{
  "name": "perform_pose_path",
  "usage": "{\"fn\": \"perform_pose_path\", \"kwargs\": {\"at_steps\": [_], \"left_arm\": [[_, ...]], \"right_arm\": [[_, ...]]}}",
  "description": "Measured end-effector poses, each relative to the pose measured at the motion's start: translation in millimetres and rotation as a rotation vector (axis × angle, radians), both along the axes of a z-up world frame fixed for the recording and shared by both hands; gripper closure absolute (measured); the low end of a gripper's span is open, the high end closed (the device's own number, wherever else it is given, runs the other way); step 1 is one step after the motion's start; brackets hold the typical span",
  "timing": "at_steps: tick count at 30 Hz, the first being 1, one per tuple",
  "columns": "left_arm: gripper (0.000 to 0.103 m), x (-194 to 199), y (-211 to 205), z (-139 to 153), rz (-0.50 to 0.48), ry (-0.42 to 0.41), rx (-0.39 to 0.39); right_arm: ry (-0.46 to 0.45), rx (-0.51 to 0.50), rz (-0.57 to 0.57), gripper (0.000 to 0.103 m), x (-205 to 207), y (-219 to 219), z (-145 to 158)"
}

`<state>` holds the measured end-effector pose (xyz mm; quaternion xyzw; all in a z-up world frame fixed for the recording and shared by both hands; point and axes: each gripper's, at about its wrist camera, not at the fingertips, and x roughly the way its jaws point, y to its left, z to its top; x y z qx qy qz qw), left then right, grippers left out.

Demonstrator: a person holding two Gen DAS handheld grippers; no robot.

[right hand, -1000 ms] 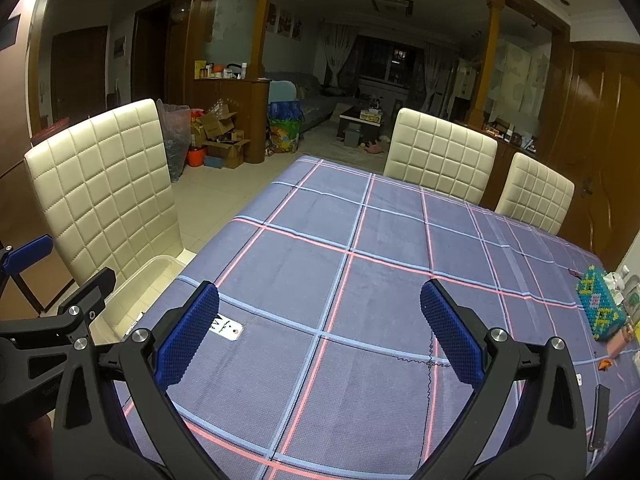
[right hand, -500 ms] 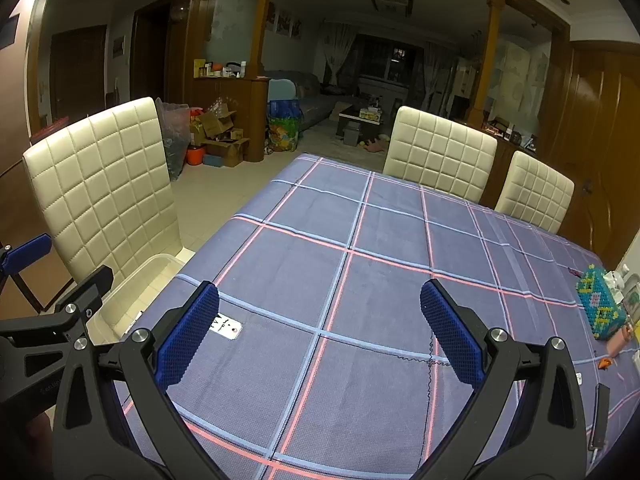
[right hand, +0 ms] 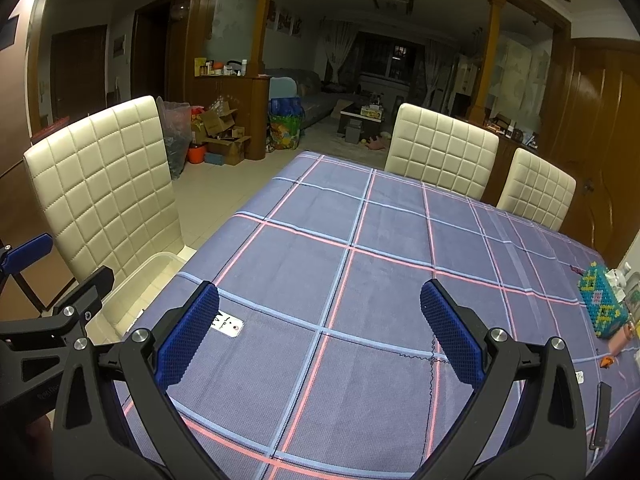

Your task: Collect trash

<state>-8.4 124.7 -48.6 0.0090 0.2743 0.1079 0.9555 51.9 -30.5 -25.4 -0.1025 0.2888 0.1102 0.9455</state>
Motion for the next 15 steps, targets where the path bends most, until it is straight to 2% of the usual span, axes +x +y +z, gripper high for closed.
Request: {"fn": "perform_pose_path", "kwargs": {"at_steps": [15], "left_arm": [[0.019,0.3,3.6,-0.3,0.0,0.003,-0.007]], "right_arm": [[0.005,-0.003,0.002,0.004,0.7,-1.2,-2.4]]}}
